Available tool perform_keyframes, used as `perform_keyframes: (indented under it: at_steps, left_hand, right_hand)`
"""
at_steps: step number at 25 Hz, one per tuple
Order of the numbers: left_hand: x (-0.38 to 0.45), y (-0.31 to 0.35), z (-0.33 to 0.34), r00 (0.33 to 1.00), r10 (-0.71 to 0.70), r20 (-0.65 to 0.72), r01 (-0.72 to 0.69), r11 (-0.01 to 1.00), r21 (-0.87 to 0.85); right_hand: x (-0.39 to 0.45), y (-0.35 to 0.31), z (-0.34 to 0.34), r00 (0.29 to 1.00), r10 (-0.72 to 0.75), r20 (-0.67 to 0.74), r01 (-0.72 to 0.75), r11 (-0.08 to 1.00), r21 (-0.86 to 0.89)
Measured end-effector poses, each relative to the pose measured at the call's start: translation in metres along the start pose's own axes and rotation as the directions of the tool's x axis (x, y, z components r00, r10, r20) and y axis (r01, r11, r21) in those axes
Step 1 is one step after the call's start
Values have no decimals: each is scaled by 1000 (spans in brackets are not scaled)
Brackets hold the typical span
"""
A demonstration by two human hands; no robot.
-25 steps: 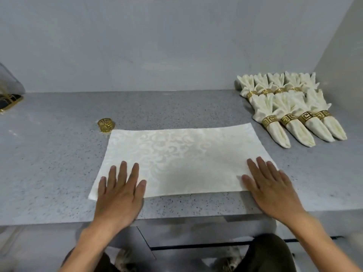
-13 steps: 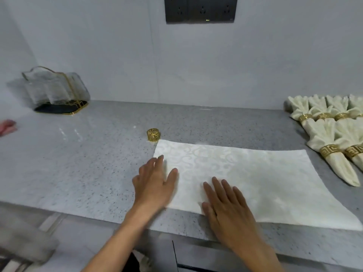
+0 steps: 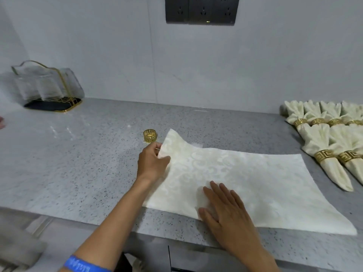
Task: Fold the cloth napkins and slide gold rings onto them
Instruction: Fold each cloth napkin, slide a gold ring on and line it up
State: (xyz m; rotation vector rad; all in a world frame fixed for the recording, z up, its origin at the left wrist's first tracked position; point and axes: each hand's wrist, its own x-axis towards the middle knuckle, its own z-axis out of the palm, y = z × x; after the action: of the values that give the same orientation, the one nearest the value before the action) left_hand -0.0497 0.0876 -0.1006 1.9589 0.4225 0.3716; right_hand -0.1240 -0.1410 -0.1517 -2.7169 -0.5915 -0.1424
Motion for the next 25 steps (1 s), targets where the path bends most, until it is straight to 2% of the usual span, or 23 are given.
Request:
perform_keyframes:
  at_steps: [1, 2, 3, 4, 6, 8, 9, 11, 12, 14, 16, 19, 25]
  left_hand:
    - [-10, 3, -3, 997, 70, 22, -69, 997, -32]
    - [-20, 5, -4, 986, 162, 42, -161, 987, -24]
    - [-32, 6, -4, 961, 271, 58, -272, 962, 8]
    - [-45, 6, -3, 918, 389, 74, -393, 917, 60]
    - [-71, 3, 3, 802, 581, 140, -597, 787, 154]
    - [-90, -1, 14, 713, 650, 262, -699, 688, 197]
    - [-96, -4, 19, 679, 662, 318, -731, 652, 202]
    - [-102, -12, 22, 639, 648, 416, -760, 615, 209]
    - [-102, -18, 18, 643, 624, 444, -754, 616, 227]
    - [-101, -38, -5, 706, 541, 457, -694, 655, 298]
    - [-102, -60, -39, 758, 517, 398, -643, 697, 319]
    - [-106, -76, -75, 794, 518, 317, -602, 743, 294]
    - [-106, -77, -77, 835, 528, 156, -550, 812, 195]
  right_hand:
    - [0, 0, -7, 998, 66, 0, -65, 979, 194]
    - [-2, -1, -16, 988, 155, -21, -133, 903, 409]
    - [-5, -2, -26, 967, 250, -43, -173, 774, 609]
    - [-5, -6, -37, 941, 326, -85, -165, 665, 728]
    - [-4, -12, -55, 915, 396, -76, -149, 508, 848]
    - [3, -15, -67, 899, 436, 41, -242, 416, 876]
    - [9, -13, -70, 883, 458, 107, -321, 420, 849]
    - [16, -6, -70, 854, 474, 214, -467, 518, 716]
    - [18, -1, -68, 852, 466, 238, -500, 588, 636]
    - [22, 5, -63, 859, 441, 260, -508, 674, 537]
    - [23, 7, -60, 872, 421, 249, -488, 709, 509]
    - [20, 7, -58, 895, 398, 200, -443, 751, 489]
    - [17, 8, -63, 910, 382, 160, -413, 802, 433]
